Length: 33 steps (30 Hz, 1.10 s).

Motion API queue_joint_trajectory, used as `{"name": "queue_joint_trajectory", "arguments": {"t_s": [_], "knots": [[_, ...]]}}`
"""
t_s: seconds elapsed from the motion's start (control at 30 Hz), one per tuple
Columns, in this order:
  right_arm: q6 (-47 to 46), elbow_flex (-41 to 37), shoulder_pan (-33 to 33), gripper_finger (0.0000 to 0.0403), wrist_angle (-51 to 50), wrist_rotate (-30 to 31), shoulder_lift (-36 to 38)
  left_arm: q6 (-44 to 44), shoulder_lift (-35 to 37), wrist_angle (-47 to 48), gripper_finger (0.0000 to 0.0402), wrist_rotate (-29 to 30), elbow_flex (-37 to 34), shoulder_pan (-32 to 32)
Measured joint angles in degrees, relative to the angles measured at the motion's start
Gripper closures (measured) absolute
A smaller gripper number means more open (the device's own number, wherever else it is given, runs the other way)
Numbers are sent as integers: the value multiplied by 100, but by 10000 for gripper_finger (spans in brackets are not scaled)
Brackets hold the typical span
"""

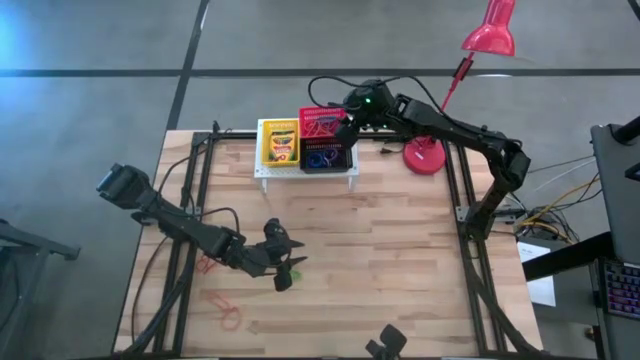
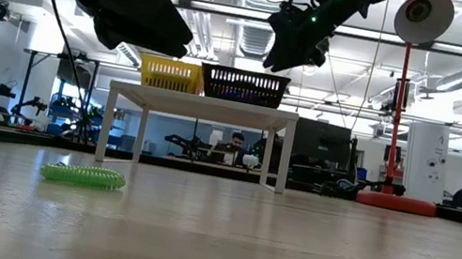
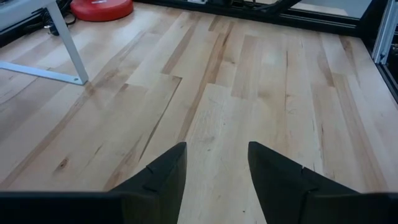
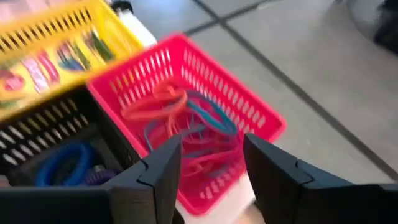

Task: Pick & Place Office Desk Supplies
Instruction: Put the red rubber band into the red bin

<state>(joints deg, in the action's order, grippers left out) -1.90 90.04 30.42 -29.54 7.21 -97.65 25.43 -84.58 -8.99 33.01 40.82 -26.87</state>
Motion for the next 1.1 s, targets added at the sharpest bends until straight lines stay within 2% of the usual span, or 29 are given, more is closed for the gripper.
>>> {"name": "queue_joint_trajectory", "arguments": {"t_s": [0.33,0.43,0.57,0.63,0.77,0.93,1.03,1.1], "knots": [[262,267,-127,227,-920,-21,118,13,0,4,225,0,0,2],[379,150,-498,236,-1318,-8,401,64,0,7,225,0,0,-7],[285,-421,-1376,251,-1361,40,803,245,0,15,225,-2,0,-20],[162,-917,-1931,259,-958,166,1096,321,0,26,225,-1,0,-36],[-168,-2182,-3164,275,255,864,1608,358,0,26,225,-2,0,-83],[-691,-3761,-4508,290,2652,1227,1873,422,0,136,225,-4,14,-90],[-548,-4533,-5018,296,4340,1230,1727,708,0,713,226,-187,114,-90],[-264,-4920,-5215,299,5274,1230,1537,1112,0,1538,230,-458,314,-90]]}}
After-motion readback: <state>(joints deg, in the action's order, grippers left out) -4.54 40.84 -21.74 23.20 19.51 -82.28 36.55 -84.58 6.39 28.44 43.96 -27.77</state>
